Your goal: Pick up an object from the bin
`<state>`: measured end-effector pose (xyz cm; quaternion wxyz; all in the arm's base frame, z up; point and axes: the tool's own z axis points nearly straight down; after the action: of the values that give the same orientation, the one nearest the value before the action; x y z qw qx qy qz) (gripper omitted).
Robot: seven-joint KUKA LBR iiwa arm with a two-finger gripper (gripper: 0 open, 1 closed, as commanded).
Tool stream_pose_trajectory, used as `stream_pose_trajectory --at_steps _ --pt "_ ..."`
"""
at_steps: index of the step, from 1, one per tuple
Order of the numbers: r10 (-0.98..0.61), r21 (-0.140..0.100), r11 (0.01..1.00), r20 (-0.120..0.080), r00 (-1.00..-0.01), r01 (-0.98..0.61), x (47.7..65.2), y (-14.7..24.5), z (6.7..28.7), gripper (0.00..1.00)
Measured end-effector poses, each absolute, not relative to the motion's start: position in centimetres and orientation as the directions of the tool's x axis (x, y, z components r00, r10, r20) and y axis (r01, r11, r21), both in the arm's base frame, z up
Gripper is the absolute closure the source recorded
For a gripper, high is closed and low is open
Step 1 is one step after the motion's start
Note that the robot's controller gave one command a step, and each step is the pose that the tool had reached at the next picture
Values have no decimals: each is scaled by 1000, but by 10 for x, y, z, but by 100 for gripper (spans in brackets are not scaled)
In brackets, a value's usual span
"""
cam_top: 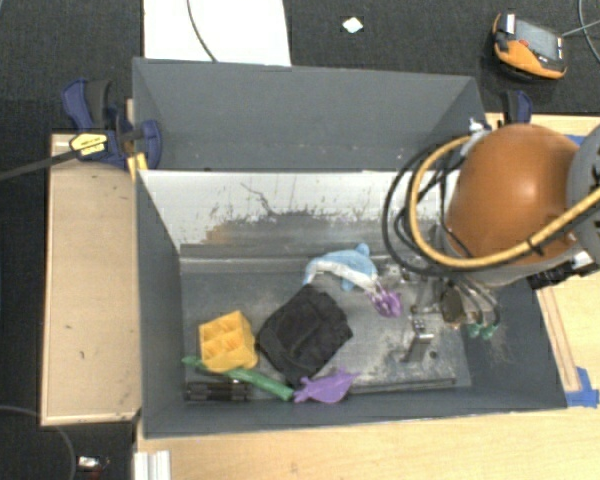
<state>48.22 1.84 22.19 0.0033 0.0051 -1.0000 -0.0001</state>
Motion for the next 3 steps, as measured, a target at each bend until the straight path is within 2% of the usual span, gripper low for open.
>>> stream_pose_trajectory --at_steps 1,2,3 --pt "-9 1 1000 -2 -1000 -9 484 18 226 0" --pt "5 0 1000 -12 -1000 5 498 12 309 0" --pt "-71 1 998 3 -997 -71 501 44 208 0"
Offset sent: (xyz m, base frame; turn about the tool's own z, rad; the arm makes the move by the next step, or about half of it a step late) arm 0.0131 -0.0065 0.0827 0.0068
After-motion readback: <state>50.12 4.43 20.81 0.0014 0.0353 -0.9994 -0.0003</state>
